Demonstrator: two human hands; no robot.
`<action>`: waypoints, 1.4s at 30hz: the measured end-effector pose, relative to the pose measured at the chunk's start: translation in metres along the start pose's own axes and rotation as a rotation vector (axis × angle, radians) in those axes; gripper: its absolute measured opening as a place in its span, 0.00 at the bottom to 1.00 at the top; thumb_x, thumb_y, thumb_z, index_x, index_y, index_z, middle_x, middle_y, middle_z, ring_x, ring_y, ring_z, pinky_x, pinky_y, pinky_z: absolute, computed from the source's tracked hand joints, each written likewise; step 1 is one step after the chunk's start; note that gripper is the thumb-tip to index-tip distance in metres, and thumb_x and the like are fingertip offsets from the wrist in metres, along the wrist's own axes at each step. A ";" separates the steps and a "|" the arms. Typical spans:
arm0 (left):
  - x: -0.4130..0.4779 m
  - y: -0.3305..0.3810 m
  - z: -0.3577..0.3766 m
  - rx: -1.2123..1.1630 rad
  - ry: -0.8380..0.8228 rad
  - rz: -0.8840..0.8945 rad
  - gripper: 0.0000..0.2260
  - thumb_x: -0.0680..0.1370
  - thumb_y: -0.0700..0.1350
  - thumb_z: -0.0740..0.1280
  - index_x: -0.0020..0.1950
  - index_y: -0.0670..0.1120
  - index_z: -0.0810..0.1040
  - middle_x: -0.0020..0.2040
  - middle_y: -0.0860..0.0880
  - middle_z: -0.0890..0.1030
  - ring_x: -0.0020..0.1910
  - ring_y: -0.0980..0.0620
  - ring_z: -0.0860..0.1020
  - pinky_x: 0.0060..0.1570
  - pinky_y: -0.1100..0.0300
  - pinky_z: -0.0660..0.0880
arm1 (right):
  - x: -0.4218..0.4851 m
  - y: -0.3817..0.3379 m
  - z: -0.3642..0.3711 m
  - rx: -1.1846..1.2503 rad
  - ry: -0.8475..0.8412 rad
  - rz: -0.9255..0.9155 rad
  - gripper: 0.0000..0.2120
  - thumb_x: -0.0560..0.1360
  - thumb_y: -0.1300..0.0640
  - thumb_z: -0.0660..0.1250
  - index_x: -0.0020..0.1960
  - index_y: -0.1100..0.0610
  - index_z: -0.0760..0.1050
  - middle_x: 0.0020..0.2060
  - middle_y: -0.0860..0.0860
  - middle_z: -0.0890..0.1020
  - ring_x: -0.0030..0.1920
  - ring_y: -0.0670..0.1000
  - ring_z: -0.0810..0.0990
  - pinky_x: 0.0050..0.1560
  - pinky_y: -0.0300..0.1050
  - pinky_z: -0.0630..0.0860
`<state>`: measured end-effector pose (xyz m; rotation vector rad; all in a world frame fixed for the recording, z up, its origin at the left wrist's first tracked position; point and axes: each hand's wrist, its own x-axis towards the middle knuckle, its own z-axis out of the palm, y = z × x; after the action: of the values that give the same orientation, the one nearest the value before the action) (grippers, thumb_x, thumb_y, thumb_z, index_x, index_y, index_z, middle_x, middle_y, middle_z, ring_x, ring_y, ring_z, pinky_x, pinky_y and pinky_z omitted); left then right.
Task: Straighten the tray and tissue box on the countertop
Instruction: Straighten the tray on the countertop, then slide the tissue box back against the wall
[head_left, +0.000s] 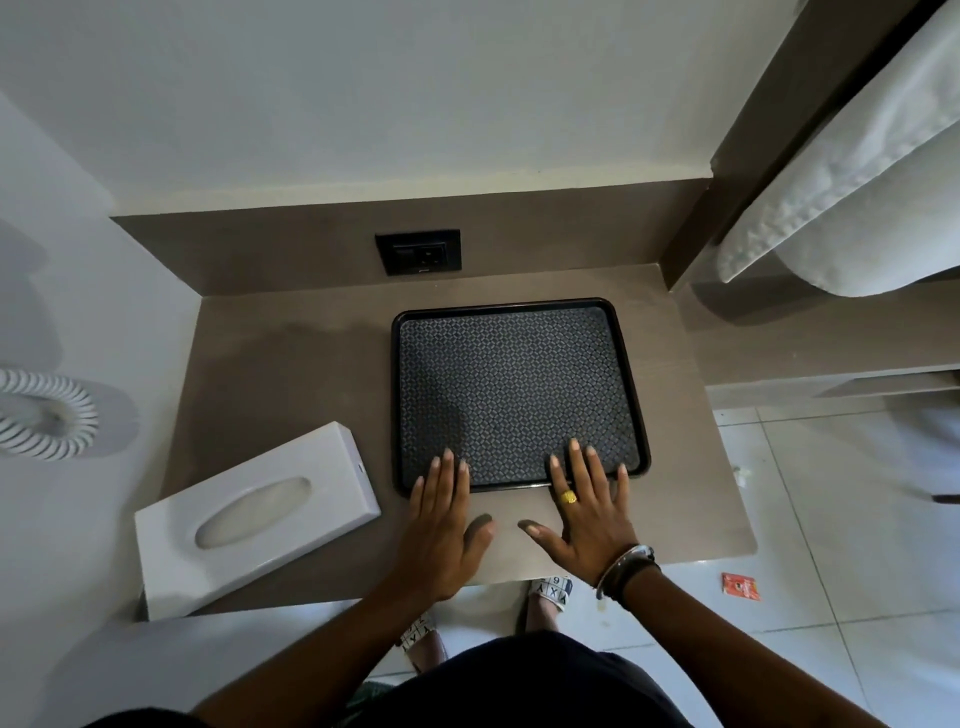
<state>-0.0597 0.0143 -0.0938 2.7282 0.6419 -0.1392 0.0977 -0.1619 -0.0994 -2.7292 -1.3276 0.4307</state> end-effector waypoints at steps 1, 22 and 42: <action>0.003 -0.001 -0.001 0.008 -0.001 -0.006 0.36 0.78 0.62 0.57 0.77 0.39 0.61 0.79 0.39 0.57 0.78 0.40 0.58 0.75 0.47 0.50 | 0.004 0.000 -0.002 0.002 -0.015 -0.002 0.44 0.73 0.25 0.50 0.80 0.53 0.55 0.80 0.58 0.54 0.79 0.61 0.53 0.73 0.69 0.45; 0.059 -0.032 -0.026 0.121 -0.049 0.052 0.40 0.77 0.68 0.54 0.79 0.40 0.59 0.80 0.39 0.56 0.79 0.41 0.57 0.77 0.47 0.50 | 0.075 -0.005 -0.019 -0.010 0.015 0.004 0.42 0.75 0.26 0.47 0.80 0.51 0.50 0.80 0.58 0.49 0.79 0.60 0.49 0.75 0.68 0.44; -0.069 -0.219 -0.120 0.189 -0.241 -0.096 0.69 0.53 0.81 0.63 0.80 0.43 0.42 0.80 0.39 0.39 0.80 0.39 0.39 0.76 0.41 0.41 | 0.050 -0.149 0.006 -0.123 -0.130 -0.342 0.44 0.72 0.25 0.51 0.79 0.52 0.57 0.79 0.58 0.56 0.78 0.65 0.54 0.73 0.73 0.51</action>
<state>-0.2177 0.2111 -0.0347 2.7960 0.7206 -0.5692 0.0123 -0.0307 -0.0878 -2.5253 -1.8689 0.5166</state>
